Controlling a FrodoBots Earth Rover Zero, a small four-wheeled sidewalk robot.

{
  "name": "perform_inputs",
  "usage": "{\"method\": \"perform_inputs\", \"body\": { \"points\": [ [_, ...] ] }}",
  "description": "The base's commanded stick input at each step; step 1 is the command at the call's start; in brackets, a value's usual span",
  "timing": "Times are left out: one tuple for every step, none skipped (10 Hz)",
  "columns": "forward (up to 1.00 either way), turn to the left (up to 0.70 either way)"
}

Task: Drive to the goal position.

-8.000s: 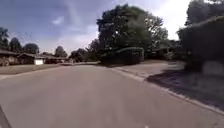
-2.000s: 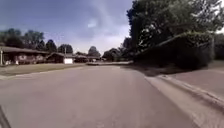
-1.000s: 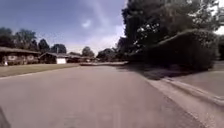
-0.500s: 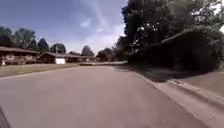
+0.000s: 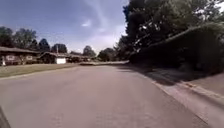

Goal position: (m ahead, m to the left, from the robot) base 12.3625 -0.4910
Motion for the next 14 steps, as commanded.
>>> {"method": "perform_inputs", "body": {
  "points": [
    [0.7, 0.03],
    [0.7, 0.03],
    [0.7, -0.13],
    [0.7, -0.33],
    [0.7, -0.17],
    [0.7, 0.03],
    [0.7, 0.03],
    [0.7, 0.03],
    [0.7, 0.03],
    [0.7, 0.03],
    [0.7, 0.02],
    [0.7, -0.34],
    [0.7, -0.17],
    [0.7, 0.03]
  ]
}}
